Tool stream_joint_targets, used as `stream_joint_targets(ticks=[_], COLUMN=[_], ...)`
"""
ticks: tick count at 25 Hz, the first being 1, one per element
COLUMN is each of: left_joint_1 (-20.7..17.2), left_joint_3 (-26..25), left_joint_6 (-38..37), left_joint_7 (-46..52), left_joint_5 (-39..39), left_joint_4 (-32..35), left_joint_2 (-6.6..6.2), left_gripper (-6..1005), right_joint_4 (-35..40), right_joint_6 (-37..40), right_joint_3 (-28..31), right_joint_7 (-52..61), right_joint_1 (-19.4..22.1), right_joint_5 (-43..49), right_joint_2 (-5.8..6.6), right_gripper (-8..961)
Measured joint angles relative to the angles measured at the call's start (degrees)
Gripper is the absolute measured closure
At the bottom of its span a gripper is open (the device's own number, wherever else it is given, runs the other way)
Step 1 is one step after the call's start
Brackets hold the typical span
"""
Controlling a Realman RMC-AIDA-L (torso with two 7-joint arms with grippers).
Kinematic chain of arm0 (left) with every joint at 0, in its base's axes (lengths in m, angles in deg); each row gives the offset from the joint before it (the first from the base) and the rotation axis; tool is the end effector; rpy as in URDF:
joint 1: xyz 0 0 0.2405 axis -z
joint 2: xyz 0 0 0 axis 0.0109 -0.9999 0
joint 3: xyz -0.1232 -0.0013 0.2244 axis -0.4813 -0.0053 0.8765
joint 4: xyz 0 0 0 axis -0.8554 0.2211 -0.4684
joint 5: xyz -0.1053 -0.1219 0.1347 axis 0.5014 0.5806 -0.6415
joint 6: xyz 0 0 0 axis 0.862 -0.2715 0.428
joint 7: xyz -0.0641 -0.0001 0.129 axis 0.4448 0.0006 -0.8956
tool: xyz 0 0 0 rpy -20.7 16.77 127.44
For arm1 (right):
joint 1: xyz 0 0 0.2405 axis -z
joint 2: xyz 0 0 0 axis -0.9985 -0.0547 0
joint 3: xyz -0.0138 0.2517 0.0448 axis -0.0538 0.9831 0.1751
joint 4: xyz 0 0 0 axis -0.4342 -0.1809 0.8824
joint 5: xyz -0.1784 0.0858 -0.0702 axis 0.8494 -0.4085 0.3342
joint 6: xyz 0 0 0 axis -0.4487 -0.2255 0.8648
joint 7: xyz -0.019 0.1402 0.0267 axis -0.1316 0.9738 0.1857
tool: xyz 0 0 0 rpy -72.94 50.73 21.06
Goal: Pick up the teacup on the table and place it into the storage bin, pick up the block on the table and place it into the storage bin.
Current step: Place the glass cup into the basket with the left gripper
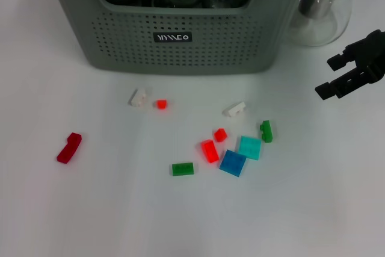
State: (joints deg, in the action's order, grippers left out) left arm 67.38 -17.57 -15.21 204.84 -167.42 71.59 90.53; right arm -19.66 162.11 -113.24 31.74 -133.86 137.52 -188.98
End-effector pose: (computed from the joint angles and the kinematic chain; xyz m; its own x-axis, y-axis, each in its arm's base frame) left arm -0.1157 0.4923 -0.0214 0.7984 0.5991 0.0603 0.4796 -0.5721 -0.6654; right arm 0.2141 0.3879 0.0632 0.8462 -0.5242 0.0954 -0.5118 -0.8495 -0.1279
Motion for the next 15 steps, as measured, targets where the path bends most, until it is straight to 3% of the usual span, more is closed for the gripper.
stream_joint_targets(ticks=[11,15], left_joint_1=[-0.39,-0.67], left_joint_3=[1.53,1.54], left_joint_6=[0.27,0.44], left_joint_7=[0.4,0.41], left_joint_5=[-0.05,-0.05], left_joint_4=[-0.03,-0.03], left_joint_2=[0.23,0.23], left_gripper=[931,809], right_joint_4=[0.0,0.0], right_joint_6=[-0.02,-0.01], right_joint_3=[0.0,0.0], right_joint_7=[0.02,0.03], right_joint_1=[-0.03,-0.03], right_joint_5=[0.04,0.08], right_joint_2=[-0.01,0.0], right_gripper=[11,11])
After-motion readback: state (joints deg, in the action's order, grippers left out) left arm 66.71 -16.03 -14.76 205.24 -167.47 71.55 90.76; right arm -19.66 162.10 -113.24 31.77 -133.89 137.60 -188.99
